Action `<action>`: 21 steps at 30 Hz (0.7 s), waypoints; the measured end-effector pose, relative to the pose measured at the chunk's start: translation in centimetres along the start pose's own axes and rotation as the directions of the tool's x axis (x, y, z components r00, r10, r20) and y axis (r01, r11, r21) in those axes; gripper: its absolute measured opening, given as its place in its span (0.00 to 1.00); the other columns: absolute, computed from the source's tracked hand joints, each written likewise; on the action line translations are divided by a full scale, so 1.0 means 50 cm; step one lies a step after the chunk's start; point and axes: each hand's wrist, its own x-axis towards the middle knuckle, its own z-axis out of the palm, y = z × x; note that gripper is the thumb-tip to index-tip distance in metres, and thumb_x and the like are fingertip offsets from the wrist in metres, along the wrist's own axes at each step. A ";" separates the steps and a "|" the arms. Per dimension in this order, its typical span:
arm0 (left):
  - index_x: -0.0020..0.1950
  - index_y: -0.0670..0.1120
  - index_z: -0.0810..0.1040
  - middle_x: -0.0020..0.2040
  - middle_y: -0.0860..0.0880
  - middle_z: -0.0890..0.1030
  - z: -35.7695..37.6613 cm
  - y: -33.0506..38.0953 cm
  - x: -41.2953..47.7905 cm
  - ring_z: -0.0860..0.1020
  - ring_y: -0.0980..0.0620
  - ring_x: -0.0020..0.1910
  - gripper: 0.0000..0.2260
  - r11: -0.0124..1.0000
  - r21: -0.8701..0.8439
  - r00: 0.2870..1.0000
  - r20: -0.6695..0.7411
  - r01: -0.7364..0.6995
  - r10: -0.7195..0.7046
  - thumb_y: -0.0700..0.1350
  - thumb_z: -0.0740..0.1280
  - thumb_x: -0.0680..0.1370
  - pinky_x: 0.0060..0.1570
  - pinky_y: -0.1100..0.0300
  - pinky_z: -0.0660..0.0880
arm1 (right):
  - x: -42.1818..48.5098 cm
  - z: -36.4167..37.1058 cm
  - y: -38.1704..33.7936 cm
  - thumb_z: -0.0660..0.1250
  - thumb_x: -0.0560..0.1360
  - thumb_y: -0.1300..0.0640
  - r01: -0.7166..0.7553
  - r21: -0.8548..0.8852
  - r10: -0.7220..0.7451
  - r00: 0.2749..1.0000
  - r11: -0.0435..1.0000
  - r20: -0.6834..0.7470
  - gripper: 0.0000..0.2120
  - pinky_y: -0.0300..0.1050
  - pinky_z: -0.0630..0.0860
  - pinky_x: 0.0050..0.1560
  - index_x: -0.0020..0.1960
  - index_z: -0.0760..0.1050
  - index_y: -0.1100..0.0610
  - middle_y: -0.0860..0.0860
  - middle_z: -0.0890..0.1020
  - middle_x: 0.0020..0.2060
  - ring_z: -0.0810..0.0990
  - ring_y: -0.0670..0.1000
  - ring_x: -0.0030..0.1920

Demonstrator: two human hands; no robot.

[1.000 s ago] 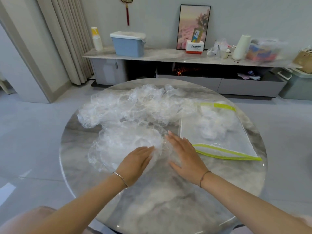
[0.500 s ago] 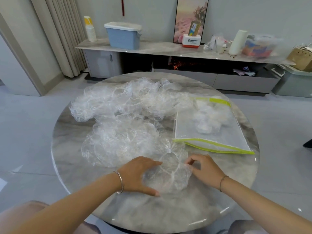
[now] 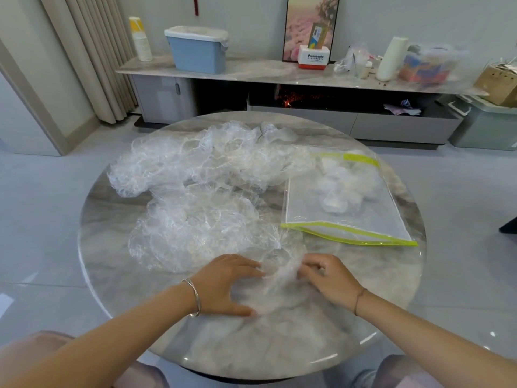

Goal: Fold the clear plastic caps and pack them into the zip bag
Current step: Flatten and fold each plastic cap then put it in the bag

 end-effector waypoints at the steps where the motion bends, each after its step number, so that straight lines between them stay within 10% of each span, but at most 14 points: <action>1: 0.64 0.55 0.75 0.63 0.59 0.74 -0.001 0.003 0.001 0.69 0.64 0.61 0.35 0.996 -0.083 0.996 -0.073 0.037 -0.044 0.75 0.61 0.64 0.64 0.68 0.61 | 0.007 0.001 -0.007 0.63 0.78 0.64 -0.071 0.149 0.078 0.996 0.986 -0.038 0.13 0.31 0.71 0.39 0.36 0.78 0.57 0.46 0.80 0.29 0.77 0.40 0.32; 5: 0.45 0.52 0.83 0.36 0.61 0.79 -0.005 0.022 0.014 0.76 0.65 0.39 0.08 0.911 -0.350 0.932 -0.202 0.217 -0.300 0.55 0.67 0.75 0.41 0.74 0.66 | 0.029 0.006 -0.001 0.64 0.78 0.60 -0.238 0.256 0.277 0.952 0.937 -0.130 0.12 0.38 0.72 0.28 0.38 0.73 0.64 0.52 0.75 0.22 0.73 0.47 0.21; 9: 0.46 0.51 0.78 0.29 0.53 0.79 -0.003 0.018 0.025 0.73 0.60 0.28 0.02 0.845 -0.394 0.869 -0.186 0.361 -0.458 0.47 0.70 0.75 0.33 0.71 0.66 | 0.044 0.007 0.026 0.70 0.74 0.52 -0.366 0.019 0.362 0.909 0.930 -0.208 0.12 0.37 0.68 0.25 0.38 0.70 0.56 0.48 0.75 0.28 0.72 0.46 0.23; 12: 0.65 0.53 0.69 0.43 0.54 0.76 -0.002 0.017 0.025 0.72 0.58 0.35 0.21 0.888 -0.117 0.858 -0.228 0.445 -0.461 0.51 0.70 0.74 0.40 0.68 0.68 | 0.043 0.007 0.027 0.69 0.73 0.48 -0.353 -0.304 0.271 0.921 0.885 -0.280 0.13 0.41 0.67 0.32 0.51 0.69 0.53 0.47 0.74 0.37 0.73 0.48 0.34; 15: 0.71 0.54 0.64 0.60 0.50 0.73 -0.009 0.030 0.030 0.74 0.51 0.52 0.24 0.946 0.247 0.899 -0.430 0.210 -0.088 0.53 0.64 0.75 0.54 0.58 0.72 | 0.034 0.014 0.019 0.64 0.75 0.49 -0.102 -0.508 -0.085 0.939 0.855 -0.332 0.18 0.43 0.69 0.52 0.62 0.69 0.55 0.49 0.74 0.54 0.72 0.51 0.55; 18: 0.71 0.54 0.66 0.71 0.49 0.69 0.009 0.030 0.044 0.68 0.49 0.67 0.20 0.894 0.448 0.948 -0.281 -0.009 0.151 0.54 0.52 0.80 0.65 0.53 0.62 | 0.027 0.025 0.017 0.55 0.77 0.46 0.129 -0.663 -0.292 0.946 0.737 -0.140 0.23 0.43 0.53 0.68 0.68 0.69 0.54 0.52 0.68 0.70 0.60 0.51 0.70; 21: 0.73 0.51 0.63 0.72 0.49 0.68 0.040 0.018 0.048 0.69 0.48 0.69 0.23 0.890 0.453 0.995 -0.101 0.050 -0.004 0.55 0.41 0.83 0.66 0.53 0.58 | 0.014 0.046 0.024 0.36 0.76 0.35 0.166 -0.687 -0.149 0.985 0.708 0.085 0.33 0.42 0.36 0.73 0.76 0.55 0.49 0.44 0.47 0.75 0.43 0.46 0.76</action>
